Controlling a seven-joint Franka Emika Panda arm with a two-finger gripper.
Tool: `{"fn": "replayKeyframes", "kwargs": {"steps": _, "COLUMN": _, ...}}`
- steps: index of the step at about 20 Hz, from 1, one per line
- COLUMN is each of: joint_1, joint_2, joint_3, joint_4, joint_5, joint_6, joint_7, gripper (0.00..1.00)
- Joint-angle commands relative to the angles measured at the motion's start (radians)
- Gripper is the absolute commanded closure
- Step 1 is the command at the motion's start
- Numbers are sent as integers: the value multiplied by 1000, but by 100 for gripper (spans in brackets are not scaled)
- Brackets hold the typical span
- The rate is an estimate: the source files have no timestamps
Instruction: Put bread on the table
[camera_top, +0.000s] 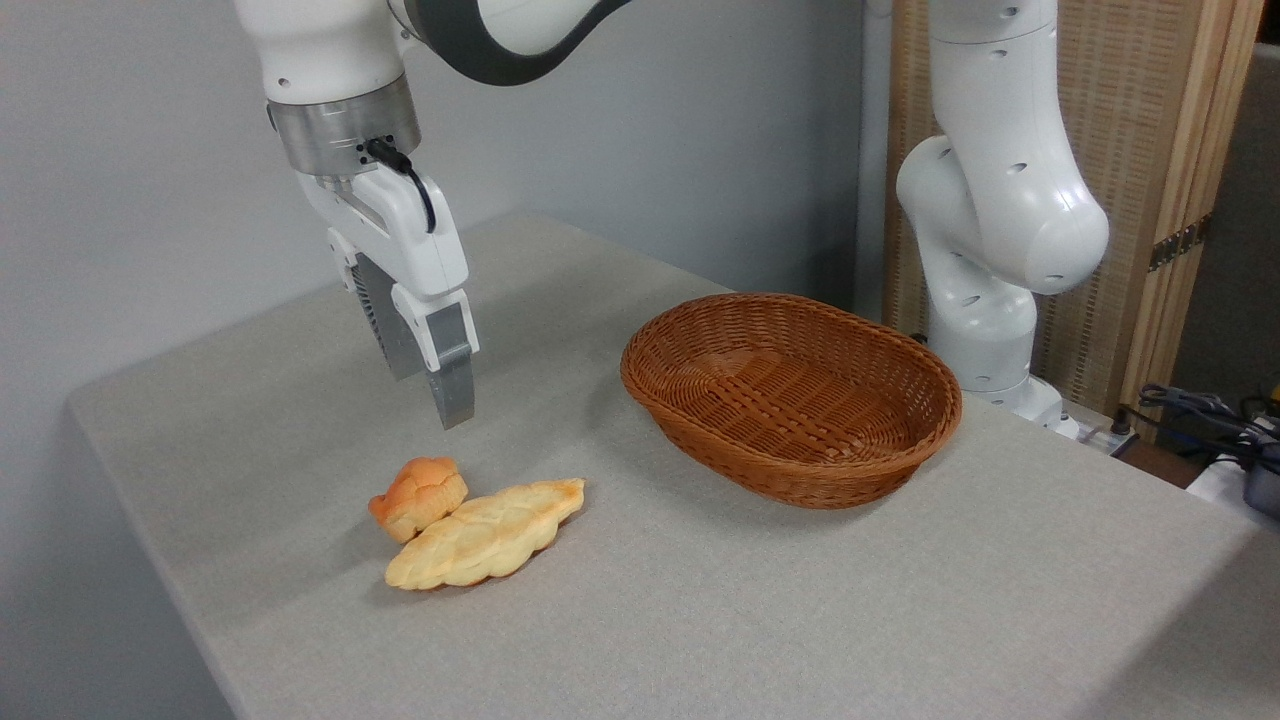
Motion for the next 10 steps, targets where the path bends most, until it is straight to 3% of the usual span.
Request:
{"fn": "replayKeyframes", "kwargs": {"steps": 1, "joint_1": -5, "joint_2": -6, "joint_3": 4, "joint_4": 1, "joint_5": 8, "joint_6": -15, "joint_7": -8, "gripper": 0}}
{"fn": "replayKeyframes", "kwargs": {"steps": 10, "joint_1": -5, "joint_2": -6, "joint_3": 8, "joint_4": 2, "joint_5": 8, "joint_6": -16, "joint_7": -10, "gripper": 0}}
